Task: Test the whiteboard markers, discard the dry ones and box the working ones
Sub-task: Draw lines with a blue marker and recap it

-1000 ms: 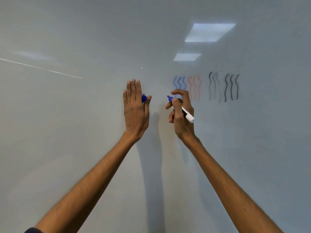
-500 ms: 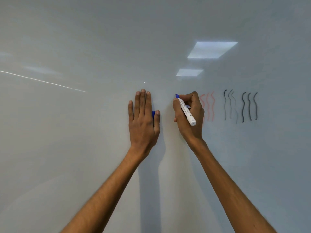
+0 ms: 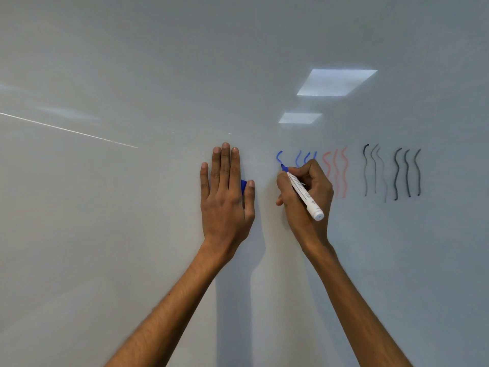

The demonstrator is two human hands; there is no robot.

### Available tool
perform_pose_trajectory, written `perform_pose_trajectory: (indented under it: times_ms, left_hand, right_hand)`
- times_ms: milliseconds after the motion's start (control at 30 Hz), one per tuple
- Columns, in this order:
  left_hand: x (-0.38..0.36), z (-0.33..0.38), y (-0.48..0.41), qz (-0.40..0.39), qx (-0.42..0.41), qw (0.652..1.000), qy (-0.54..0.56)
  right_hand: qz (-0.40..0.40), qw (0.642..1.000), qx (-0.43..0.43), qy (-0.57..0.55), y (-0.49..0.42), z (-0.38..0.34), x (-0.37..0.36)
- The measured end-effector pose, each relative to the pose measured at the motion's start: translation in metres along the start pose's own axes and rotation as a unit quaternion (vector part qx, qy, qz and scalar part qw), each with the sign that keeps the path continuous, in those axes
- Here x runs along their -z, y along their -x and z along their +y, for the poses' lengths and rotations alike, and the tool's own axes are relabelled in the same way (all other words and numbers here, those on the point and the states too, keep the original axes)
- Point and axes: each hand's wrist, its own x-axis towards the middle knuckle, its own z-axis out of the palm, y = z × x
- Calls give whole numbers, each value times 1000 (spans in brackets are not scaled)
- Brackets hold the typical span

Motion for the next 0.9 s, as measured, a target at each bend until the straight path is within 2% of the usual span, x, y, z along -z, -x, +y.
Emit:
perform_pose_trajectory:
  times_ms: [667, 900]
  left_hand:
    - [1, 1, 3, 2, 3, 1000, 13]
    - [2, 1, 4, -2, 2, 1000, 15]
  right_hand:
    - [-18, 998, -52, 20, 56, 11, 25]
    - [-7, 998, -61, 7, 39, -1, 26]
